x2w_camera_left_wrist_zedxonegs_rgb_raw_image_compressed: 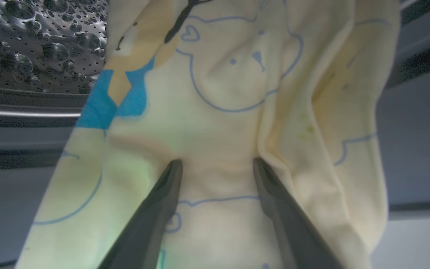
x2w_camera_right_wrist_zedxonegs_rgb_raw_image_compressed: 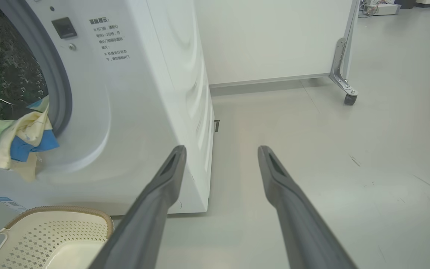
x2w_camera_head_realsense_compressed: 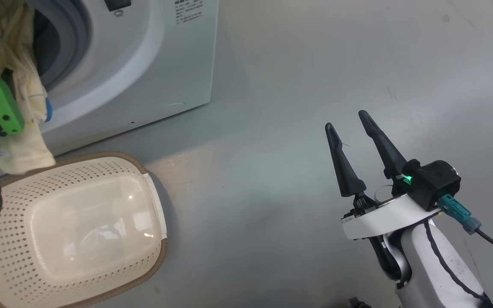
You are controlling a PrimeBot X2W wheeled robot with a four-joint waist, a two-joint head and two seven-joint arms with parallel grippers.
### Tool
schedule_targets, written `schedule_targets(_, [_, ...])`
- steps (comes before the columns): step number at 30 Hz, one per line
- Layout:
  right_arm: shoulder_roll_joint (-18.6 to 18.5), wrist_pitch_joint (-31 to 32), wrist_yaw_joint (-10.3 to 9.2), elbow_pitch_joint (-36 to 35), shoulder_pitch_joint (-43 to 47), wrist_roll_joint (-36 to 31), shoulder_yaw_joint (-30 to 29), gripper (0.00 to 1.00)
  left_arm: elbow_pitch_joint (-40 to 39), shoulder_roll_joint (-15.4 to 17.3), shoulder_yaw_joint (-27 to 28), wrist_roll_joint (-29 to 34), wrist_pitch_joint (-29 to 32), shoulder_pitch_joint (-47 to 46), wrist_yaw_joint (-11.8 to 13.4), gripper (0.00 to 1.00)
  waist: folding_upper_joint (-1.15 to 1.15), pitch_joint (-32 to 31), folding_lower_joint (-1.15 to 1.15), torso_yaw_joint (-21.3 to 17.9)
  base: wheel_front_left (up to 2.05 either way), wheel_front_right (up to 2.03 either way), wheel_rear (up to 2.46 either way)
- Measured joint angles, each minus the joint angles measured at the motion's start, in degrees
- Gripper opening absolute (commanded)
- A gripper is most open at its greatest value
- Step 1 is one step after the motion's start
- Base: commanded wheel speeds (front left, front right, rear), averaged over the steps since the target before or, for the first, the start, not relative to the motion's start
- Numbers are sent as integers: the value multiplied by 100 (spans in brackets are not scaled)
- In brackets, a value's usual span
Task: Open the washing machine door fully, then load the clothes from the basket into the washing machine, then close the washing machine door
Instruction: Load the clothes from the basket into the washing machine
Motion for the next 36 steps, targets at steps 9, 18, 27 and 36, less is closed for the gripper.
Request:
schedule_targets(9, [44,-15,1,98,-91,56,4,100,254,98,75,-154,802,-428,47,0,0,103,0,-100,0,0,0])
schedule_targets(18, [70,-15,1,93,-96,57,-9,100,198,100,80,-154,719,-658,47,0,0,115,0,-87,0,0,0])
schedule_targets(27, [87,-16,1,59,-190,64,37,100,-192,403,107,67,183,-1165,49,0,0,222,0,-139,0,0,0])
schedule_targets(36, [108,-16,1,-41,-240,194,112,100,-678,842,88,625,-637,-1721,148,0,0,483,0,-351,0,0,0])
